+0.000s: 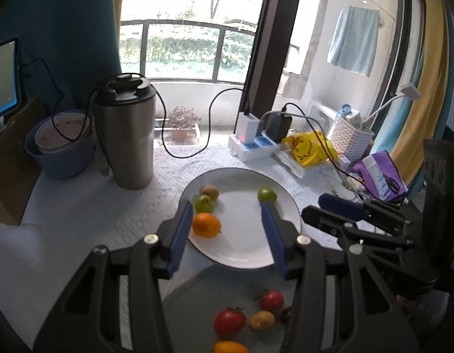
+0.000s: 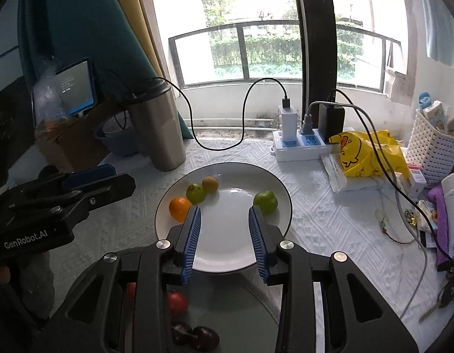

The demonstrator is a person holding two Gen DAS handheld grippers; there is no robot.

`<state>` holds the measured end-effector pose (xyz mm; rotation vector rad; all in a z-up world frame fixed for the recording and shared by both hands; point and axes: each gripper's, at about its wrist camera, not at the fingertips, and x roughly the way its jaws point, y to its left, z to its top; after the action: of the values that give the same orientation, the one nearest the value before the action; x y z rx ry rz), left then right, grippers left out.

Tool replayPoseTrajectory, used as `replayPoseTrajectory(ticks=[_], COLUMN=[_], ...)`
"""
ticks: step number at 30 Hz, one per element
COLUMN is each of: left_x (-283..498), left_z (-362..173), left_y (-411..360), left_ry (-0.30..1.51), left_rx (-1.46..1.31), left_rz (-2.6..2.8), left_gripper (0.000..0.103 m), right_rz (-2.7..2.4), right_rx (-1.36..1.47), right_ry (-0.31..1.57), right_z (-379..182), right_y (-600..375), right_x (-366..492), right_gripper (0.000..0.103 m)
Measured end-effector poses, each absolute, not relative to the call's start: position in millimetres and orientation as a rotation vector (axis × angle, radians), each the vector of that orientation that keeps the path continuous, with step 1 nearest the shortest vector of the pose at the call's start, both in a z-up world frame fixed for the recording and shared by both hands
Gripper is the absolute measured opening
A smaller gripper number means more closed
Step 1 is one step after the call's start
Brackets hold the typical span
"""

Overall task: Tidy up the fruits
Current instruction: 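Withdraw both open tools from the plate back over the grey tray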

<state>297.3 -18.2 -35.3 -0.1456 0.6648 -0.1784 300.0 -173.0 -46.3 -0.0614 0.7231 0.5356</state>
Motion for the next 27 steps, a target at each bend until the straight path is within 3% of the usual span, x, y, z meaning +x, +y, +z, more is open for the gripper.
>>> replayPoseTrajectory(ticks=[27], left_x=[225.6], left_z=[-48.4], left_y=[-32.0], left_ry=[0.671], left_rx=[-0.136], left_rz=[-0.193], left_gripper=[0.050], right_rz=[0.537], right_rx=[-0.065], right_ry=[0.710], right_z=[-44.8], right_y=[-189.0], right_x=[231.4], right_gripper=[0.036])
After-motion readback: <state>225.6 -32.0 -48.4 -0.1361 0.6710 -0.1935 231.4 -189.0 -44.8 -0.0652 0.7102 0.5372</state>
